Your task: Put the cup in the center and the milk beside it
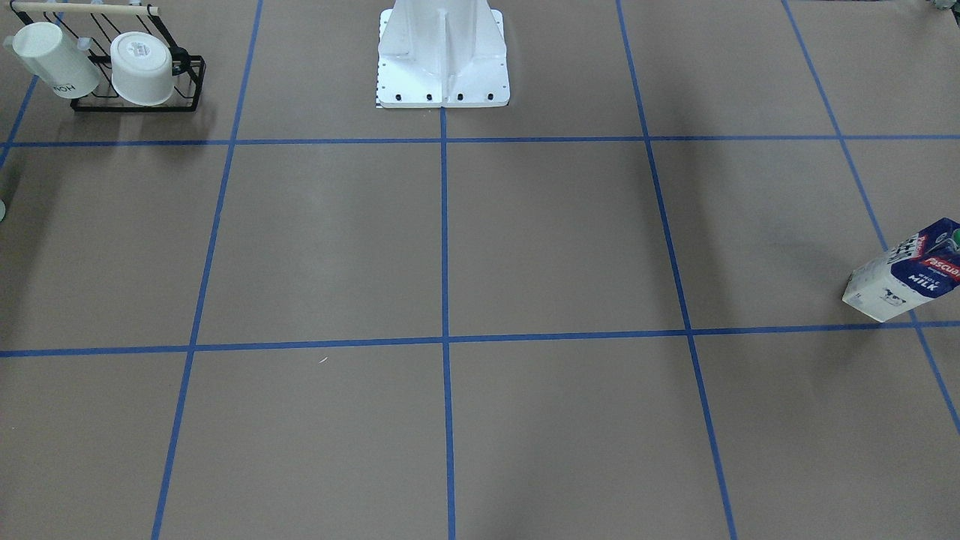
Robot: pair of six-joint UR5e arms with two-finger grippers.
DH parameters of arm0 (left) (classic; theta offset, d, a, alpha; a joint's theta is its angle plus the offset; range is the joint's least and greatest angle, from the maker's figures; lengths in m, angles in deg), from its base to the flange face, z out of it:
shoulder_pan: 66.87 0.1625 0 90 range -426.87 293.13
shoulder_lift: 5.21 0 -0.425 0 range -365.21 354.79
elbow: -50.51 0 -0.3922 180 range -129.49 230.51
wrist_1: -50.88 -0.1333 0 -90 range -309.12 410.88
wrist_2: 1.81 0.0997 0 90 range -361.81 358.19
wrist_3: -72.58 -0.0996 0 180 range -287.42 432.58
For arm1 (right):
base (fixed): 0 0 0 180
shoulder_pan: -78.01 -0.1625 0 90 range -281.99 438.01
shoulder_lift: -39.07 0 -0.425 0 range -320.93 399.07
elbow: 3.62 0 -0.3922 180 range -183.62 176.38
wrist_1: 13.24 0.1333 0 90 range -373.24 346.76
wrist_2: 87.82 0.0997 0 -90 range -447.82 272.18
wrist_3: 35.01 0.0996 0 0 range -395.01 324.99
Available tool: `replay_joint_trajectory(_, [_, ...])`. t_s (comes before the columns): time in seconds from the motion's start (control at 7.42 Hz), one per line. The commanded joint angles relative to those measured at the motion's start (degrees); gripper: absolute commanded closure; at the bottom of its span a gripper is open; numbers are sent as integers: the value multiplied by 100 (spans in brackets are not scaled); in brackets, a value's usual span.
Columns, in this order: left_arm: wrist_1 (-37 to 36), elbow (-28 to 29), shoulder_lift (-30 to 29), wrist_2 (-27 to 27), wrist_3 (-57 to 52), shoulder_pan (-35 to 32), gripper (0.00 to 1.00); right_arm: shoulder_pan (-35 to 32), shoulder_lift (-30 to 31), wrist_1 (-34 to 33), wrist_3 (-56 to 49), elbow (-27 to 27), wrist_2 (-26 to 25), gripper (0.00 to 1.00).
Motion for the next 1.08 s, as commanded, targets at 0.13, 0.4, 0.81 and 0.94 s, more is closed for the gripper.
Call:
replay_joint_trajectory(0.13, [17,26,8,2,9,-4,2,0,78,18,-12,-103,50,0])
replay_joint_trajectory(0.4, [88,-18,0,1,35,-12,2,17,-9,18,67,-183,41,0])
replay_joint_trajectory(0.81, [88,-79,0,-357,70,-4,2,53,-107,17,58,96,120,0])
replay_joint_trajectory(0.94, [96,-88,8,-455,44,-12,2,61,-123,35,67,150,529,0])
